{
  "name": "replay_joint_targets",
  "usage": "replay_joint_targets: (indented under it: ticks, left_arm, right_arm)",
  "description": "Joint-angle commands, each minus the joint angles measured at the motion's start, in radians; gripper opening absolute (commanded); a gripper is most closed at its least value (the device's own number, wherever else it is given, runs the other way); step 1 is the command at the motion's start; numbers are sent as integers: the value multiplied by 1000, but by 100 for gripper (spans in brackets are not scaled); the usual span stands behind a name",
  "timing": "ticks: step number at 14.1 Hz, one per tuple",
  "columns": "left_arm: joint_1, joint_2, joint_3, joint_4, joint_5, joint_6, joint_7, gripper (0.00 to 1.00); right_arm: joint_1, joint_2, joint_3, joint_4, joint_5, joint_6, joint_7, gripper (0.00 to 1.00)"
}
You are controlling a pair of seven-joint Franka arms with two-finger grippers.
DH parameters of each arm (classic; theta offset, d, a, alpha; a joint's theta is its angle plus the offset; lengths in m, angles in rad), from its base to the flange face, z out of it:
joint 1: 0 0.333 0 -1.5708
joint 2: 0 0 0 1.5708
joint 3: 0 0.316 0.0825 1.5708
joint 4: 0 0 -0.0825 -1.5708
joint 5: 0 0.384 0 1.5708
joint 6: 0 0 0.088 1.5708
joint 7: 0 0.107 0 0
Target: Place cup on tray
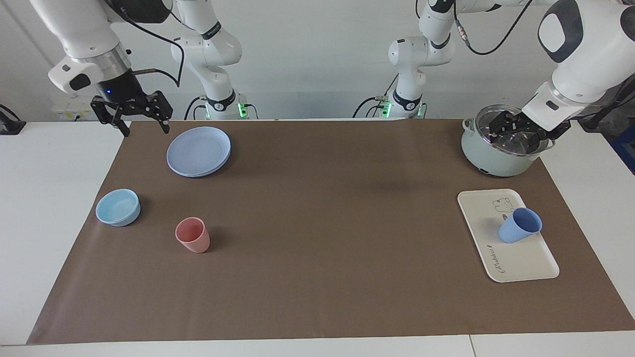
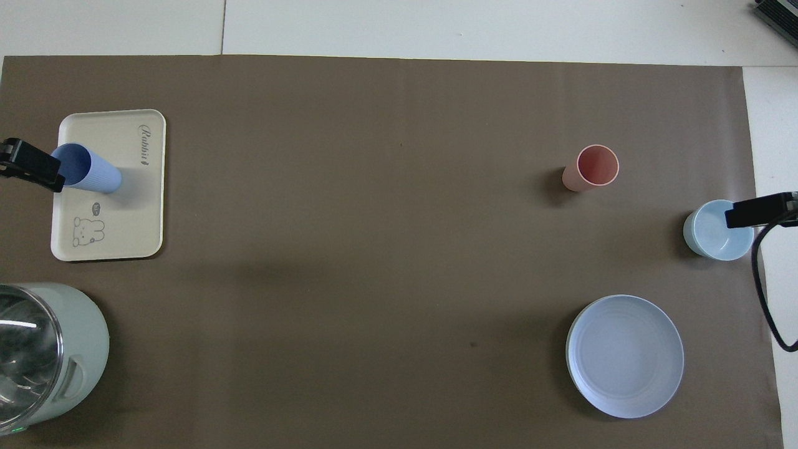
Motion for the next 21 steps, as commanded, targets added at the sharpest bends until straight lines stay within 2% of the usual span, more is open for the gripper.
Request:
replay_joint_targets:
  ticks: [1,3,6,21]
  left_arm:
    - [-7,-5,4,-4,-27,91,-92,100]
    - [-1,-25,4,-27,-69,141,-113,100]
    - [2,-69,4,-99,-69,145,-111,100]
    - [-2,-80,7,-99,-67,147,-106,100]
  right_arm:
    - [10,40,14,34,-11,-34,97,100]
    - [22,28,14,-11,8,-17,110,100]
    - [23,20,14,-33,23,3,107,100]
    - [23,12,13,-41,57,-3,96,100]
